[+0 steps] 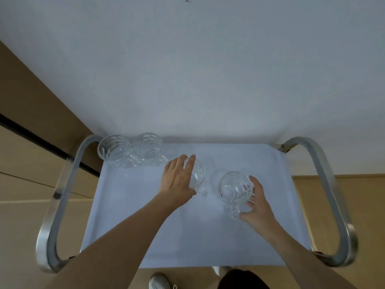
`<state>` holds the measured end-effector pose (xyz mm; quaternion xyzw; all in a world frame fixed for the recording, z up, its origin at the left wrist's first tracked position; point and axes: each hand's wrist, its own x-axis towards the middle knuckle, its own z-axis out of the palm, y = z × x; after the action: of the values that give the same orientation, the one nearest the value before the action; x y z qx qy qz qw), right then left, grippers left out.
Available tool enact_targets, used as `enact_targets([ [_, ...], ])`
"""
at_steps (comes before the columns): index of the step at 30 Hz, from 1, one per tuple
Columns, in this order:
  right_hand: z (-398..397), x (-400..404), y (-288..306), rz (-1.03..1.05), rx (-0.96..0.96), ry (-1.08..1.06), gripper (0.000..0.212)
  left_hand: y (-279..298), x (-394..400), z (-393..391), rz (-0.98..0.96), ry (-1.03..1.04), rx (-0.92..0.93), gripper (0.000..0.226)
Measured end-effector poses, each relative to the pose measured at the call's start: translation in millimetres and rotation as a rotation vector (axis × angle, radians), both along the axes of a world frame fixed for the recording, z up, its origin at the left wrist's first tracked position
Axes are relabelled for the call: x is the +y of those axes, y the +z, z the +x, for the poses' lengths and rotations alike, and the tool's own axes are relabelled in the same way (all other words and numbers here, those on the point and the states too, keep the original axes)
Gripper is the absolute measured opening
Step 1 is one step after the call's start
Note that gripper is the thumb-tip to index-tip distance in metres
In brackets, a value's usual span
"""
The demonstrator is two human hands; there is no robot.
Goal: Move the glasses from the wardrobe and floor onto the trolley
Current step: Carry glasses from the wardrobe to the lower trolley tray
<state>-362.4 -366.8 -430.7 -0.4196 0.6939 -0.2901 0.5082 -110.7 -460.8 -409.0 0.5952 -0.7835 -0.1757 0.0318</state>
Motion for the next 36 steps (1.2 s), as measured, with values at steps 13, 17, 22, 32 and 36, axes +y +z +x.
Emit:
enact_targets([
  [13,13.6,-78.1,18.4,-0.082,0.169,0.090,0.091,5.0,-69.2,-0.8,-0.096,0.051,-0.248,0.119],
  [17,19.5,-115.1,16.4,-0.095,0.170,0.106,0.097,4.6,-78.6,1.6,-0.101,0.095,-0.270,0.120],
  [22,20.4,-139.5,8.5,-0.106,0.191,0.159,0.105,-0.2,-81.8,-1.9,-0.076,0.205,-0.244,0.119],
  [32,27.6,-169.5,4.8,-0.138,0.174,0.289,0.113,-0.3,-78.8,-2.7,-0.099,0.243,-0.252,0.117],
  [36,32.2,-174.6,-1.3,-0.147,0.178,0.339,0.117,0.1,-77.4,-2.7,-0.106,0.216,-0.262,0.115],
])
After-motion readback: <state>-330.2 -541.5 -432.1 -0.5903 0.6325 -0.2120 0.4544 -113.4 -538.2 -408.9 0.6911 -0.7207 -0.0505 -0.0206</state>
